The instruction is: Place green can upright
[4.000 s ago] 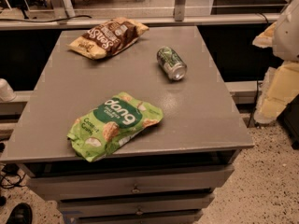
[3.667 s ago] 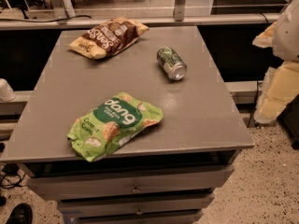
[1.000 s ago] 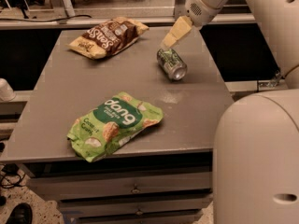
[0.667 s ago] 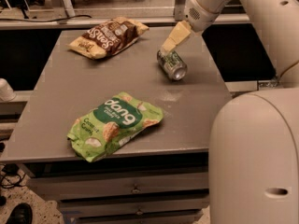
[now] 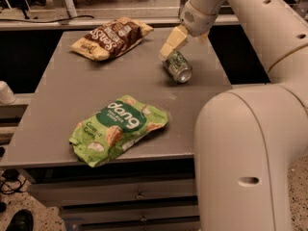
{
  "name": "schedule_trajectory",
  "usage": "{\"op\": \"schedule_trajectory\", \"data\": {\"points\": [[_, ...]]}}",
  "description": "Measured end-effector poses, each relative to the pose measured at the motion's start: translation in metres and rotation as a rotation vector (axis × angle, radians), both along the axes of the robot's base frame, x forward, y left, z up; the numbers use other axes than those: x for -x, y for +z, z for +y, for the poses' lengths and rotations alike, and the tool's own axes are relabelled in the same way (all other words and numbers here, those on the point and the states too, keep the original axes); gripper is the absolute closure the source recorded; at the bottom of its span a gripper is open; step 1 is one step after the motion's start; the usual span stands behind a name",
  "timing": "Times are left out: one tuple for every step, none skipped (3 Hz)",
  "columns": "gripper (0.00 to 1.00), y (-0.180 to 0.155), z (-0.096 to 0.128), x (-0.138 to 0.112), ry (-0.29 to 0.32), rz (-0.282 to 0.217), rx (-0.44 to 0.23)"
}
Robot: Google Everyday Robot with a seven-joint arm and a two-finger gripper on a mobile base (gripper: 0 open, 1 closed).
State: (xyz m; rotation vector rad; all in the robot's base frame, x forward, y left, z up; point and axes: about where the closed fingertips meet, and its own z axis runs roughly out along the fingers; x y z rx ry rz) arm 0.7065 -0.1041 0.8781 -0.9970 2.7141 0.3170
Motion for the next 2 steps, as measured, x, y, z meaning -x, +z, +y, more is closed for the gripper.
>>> {"op": "schedule_trajectory", "data": {"points": [[0.0,-0.003,0.015,-0.008,-0.014,0.017,0.027],[0.0,-0.013,0.028,-0.014,-0.022,0.04,0.062]]}}
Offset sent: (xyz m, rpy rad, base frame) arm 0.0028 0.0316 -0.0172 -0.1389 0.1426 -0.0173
